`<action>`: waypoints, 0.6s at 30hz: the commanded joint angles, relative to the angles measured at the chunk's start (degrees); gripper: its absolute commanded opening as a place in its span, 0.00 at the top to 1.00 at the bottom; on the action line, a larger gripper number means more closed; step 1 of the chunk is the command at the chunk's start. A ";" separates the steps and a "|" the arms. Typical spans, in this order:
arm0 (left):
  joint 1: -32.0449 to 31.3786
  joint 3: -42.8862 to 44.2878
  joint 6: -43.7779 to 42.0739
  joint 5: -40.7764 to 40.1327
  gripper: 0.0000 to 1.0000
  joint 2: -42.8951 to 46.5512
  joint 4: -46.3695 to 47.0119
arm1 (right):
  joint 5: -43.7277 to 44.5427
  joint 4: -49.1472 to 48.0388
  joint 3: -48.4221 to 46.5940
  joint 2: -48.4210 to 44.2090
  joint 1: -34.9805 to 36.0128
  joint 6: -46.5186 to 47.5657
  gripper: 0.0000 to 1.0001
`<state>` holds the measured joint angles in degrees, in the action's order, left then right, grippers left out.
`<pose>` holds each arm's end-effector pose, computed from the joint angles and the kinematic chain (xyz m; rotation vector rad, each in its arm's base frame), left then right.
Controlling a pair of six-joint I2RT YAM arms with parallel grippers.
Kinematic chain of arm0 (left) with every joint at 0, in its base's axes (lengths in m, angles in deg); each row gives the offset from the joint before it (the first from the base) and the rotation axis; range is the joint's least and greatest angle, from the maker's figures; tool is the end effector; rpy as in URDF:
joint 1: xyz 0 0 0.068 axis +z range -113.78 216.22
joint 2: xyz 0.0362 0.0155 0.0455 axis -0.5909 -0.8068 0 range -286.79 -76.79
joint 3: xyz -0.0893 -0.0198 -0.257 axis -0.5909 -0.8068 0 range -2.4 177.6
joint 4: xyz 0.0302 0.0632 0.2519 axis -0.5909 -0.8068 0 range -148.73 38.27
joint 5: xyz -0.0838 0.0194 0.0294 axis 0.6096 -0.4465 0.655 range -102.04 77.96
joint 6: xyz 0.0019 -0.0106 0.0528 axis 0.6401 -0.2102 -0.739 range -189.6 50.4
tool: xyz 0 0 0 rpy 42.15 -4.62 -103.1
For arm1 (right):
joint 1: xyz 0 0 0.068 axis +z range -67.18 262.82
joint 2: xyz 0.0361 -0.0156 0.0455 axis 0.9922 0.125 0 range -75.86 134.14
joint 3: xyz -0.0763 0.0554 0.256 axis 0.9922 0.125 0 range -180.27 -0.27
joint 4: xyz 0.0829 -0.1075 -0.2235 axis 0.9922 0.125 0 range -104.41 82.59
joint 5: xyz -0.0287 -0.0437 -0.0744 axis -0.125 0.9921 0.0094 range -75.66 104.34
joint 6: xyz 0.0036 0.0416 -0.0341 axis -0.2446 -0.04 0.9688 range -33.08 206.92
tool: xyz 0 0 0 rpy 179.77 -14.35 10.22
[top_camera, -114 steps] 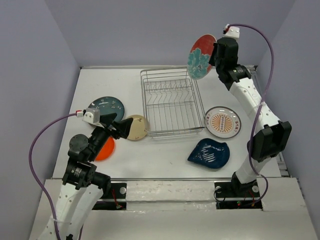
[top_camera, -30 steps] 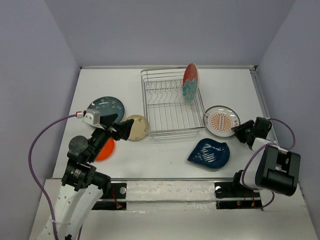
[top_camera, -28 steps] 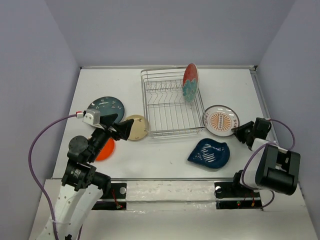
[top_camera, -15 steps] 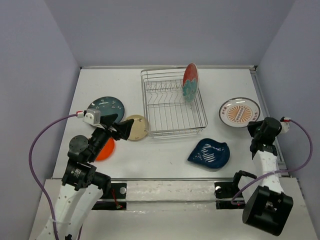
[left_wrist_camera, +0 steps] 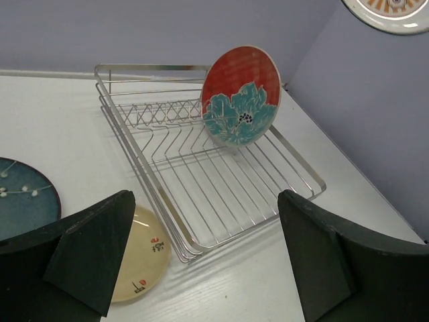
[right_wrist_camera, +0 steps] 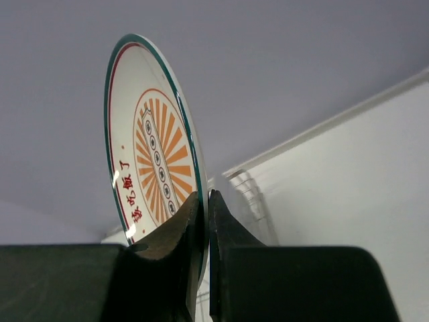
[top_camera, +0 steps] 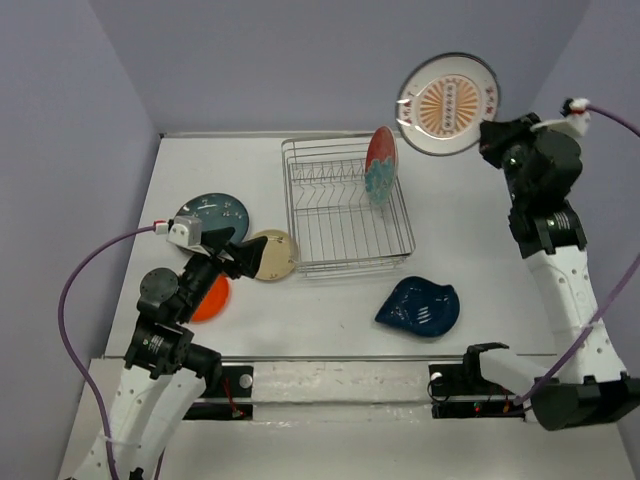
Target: Load the plates into the dish rack
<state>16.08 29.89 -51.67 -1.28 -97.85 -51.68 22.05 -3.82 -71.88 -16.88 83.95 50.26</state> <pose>0.1002 -0.0437 0.3363 0.1879 1.3985 -0.6824 0.2192 -0.0005 0.4558 0.5748 1.4400 0.4205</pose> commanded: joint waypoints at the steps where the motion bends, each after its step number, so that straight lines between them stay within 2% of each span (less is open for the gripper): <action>1: 0.28 2.07 0.69 -5.55 0.01 -0.38 0.65 | 9.94 4.08 -16.32 11.55 13.80 11.76 0.93; 5: 0.63 2.68 3.59 -16.62 0.01 -2.40 -2.95 | 18.73 4.87 -23.11 20.52 21.44 19.07 0.93; 8: 0.98 3.48 5.27 -18.23 0.01 -4.33 -4.62 | 26.20 9.17 -31.46 28.43 26.36 24.59 0.93; 9: 1.24 3.56 5.70 -18.41 0.01 -4.43 -4.89 | 31.62 9.45 -34.70 30.30 27.60 26.28 0.93; 12: 1.77 3.57 5.71 -17.19 0.01 -4.43 -4.71 | 38.76 10.94 -40.51 37.23 30.77 31.73 0.93; 18: 2.30 4.18 5.36 -8.57 0.01 -6.09 -4.62 | 45.71 11.56 -45.98 44.89 33.06 35.86 0.93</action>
<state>17.98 31.01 -46.38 -14.78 -102.52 -58.12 56.69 10.03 -111.11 26.99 115.42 80.46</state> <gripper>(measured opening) 0.990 0.109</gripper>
